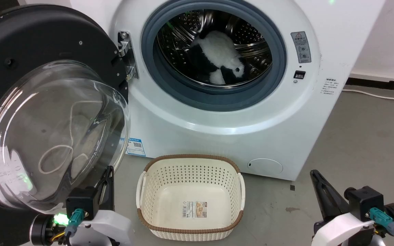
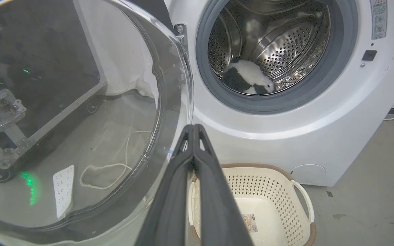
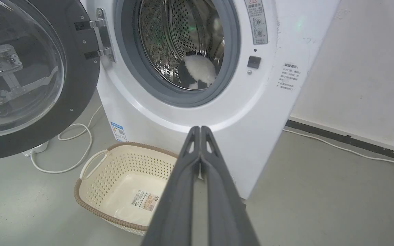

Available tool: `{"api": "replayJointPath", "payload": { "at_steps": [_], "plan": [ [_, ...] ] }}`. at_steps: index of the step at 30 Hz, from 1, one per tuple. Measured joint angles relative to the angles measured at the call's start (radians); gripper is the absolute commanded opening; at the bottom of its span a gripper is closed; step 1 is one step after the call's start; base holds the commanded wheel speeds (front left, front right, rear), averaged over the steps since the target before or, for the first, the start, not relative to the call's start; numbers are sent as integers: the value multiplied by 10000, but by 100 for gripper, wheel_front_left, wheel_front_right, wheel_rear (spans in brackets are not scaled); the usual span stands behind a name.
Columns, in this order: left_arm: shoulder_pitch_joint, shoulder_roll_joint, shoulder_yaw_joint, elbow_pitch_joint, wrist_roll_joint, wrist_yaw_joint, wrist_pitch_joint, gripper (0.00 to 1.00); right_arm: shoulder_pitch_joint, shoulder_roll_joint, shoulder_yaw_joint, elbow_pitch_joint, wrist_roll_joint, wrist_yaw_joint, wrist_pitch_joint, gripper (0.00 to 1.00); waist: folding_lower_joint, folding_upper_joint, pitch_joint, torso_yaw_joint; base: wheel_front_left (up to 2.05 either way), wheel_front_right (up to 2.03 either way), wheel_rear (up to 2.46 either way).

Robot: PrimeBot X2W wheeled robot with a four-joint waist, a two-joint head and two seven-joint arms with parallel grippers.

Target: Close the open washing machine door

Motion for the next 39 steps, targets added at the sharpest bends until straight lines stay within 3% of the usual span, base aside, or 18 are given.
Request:
{"api": "replayJointPath", "payload": {
  "at_steps": [32,33,39],
  "plan": [
    [0,0,-2,-2,0,-2,0,0,0,0,-2,-2,0,0,0,0,0,0,0,0,0,0,0],
    [-2,0,-4,2,-2,2,0,100,0,0,-2,0,6,0,0,100,0,0,0,0,0,0,0],
    [-3,0,-23,15,-6,6,-4,100,1,0,12,13,23,0,-12,100,0,0,1,1,0,0,0]
  ]
}}
